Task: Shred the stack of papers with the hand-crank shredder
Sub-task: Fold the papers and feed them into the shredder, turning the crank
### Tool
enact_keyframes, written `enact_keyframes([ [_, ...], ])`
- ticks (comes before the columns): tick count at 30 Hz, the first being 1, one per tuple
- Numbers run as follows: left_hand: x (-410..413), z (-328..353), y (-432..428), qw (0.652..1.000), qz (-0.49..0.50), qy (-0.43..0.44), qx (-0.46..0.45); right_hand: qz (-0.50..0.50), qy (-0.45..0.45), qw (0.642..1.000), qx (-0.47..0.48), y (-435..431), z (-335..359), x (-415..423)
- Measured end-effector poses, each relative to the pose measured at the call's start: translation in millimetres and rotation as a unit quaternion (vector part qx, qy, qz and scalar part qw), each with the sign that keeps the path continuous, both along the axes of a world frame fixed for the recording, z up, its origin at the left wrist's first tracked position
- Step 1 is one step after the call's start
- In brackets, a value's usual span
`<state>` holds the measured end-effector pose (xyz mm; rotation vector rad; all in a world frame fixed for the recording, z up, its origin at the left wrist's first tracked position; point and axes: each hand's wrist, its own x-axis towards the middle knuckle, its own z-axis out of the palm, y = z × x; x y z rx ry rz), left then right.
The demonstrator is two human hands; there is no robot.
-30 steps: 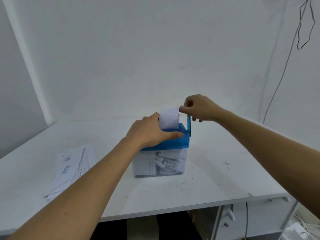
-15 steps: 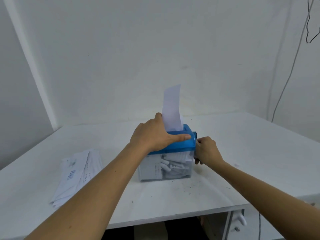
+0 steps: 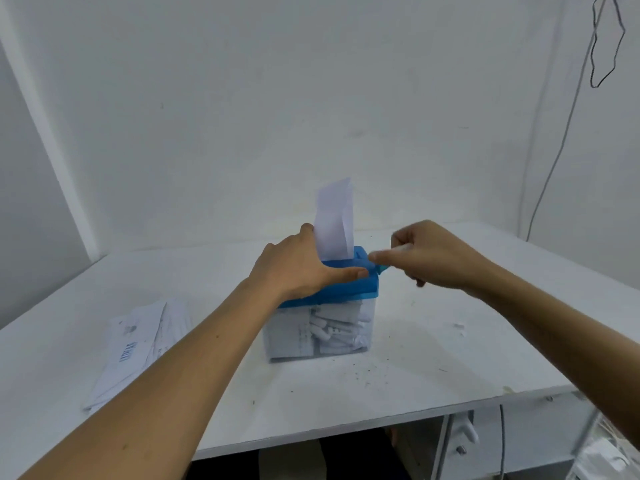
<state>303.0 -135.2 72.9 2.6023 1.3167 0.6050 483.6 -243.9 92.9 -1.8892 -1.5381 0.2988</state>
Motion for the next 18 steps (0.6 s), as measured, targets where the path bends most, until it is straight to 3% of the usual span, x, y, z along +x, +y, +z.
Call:
enact_keyframes([
  [4, -1, -1, 2, 1.000, 0.008, -0.007, 0.002, -0.045, -0.059, 0.991, 0.109, 40, 3, 6],
  [8, -1, -2, 3, 1.000, 0.008, 0.003, 0.007, -0.082, -0.060, 0.978, 0.184, 84, -1, 14],
  [15, 0, -3, 3, 1.000, 0.015, -0.007, 0.008, -0.084, 0.069, 0.990, 0.092, 112, -65, 13],
  [18, 1, -3, 3, 1.000, 0.020, -0.010, 0.011, -0.087, 0.080, 0.992, 0.043, 96, -89, 13],
])
